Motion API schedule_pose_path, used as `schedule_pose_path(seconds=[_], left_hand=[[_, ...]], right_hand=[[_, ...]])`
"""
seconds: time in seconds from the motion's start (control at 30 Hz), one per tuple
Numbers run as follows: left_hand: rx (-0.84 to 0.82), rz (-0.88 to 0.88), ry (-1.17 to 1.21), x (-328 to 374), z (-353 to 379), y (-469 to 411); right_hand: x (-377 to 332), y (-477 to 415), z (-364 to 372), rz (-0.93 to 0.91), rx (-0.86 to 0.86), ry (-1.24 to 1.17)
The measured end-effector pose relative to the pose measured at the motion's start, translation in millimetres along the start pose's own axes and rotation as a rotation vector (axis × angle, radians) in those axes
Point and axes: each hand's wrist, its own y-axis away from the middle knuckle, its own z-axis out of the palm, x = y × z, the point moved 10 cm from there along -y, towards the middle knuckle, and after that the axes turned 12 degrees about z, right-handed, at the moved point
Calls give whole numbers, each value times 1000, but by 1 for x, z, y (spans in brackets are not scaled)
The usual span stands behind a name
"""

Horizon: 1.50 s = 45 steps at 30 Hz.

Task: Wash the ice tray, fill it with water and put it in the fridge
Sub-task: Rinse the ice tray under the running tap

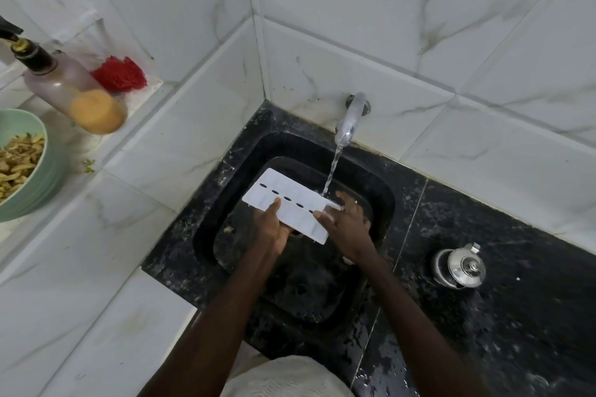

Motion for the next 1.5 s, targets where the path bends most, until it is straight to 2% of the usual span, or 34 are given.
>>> schedule_pose_path(seconds=[0.2,0.33,0.53,0.8,0.93,1.2,1.5], left_hand=[[80,4,-63,19,-28,-8],[169,4,-146,17,-43,-6],[177,-15,-132,10,-37,3],[126,-28,-235,4,-17,-3],[59,-40,-270,-2,0,-3],[73,-37,-370,1,11,-11],[-13,-70,-438,-12,23,-5]], right_hand=[[-1,15,-4,-110,-36,-205],[4,19,-5,-85,-12,-267],[10,26,12,-112,-108,-130],[6,22,5,-165,-102,-37],[4,13,2,-157,-135,22],[-4,-9,-1,-168,-208,124],[-21,-32,-6,-159,-235,208]])
